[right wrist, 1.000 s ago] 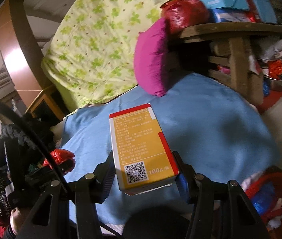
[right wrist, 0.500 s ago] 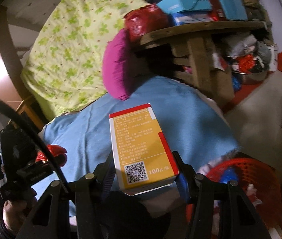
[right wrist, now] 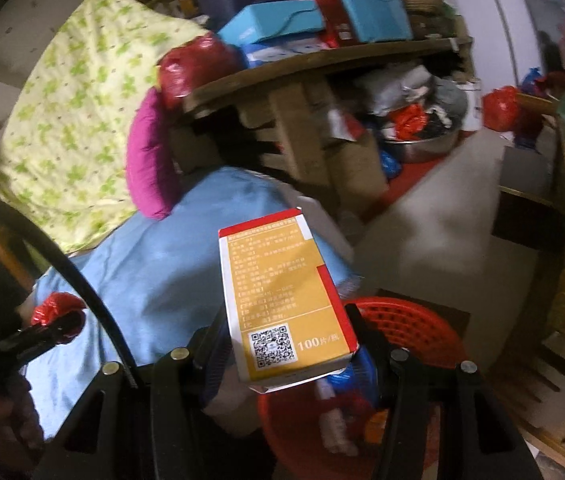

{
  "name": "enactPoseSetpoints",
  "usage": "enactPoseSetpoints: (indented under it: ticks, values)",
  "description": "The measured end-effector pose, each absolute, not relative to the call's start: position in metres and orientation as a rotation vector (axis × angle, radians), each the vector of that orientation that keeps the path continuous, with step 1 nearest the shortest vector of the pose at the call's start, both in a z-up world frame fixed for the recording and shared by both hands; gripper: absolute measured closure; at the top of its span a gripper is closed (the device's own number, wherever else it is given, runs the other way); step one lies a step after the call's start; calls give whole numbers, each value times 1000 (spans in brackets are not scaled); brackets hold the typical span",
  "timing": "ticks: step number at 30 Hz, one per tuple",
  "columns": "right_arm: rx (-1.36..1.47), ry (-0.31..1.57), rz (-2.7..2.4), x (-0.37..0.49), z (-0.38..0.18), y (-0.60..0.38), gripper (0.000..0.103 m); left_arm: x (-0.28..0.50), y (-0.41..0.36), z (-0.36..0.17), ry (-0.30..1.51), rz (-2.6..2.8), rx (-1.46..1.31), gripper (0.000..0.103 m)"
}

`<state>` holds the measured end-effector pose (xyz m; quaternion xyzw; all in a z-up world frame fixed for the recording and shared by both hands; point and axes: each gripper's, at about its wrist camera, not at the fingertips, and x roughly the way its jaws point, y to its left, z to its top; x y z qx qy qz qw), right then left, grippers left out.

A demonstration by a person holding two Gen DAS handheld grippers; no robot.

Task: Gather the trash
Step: 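Carry the medicine box and red bag over the red basket with both tools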

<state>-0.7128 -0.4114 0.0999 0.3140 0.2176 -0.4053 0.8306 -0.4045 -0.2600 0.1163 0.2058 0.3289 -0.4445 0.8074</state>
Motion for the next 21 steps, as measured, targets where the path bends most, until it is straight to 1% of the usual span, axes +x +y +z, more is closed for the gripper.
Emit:
enactPoseSetpoints:
  ticks: [12, 21]
  values:
    - [733, 542, -945, -746, 56, -431, 47, -459, -293, 108, 718, -1077, 520, 41]
    - [752, 574, -961, -747, 38, -443, 46, -473, -304, 101, 720, -1108, 561, 41]
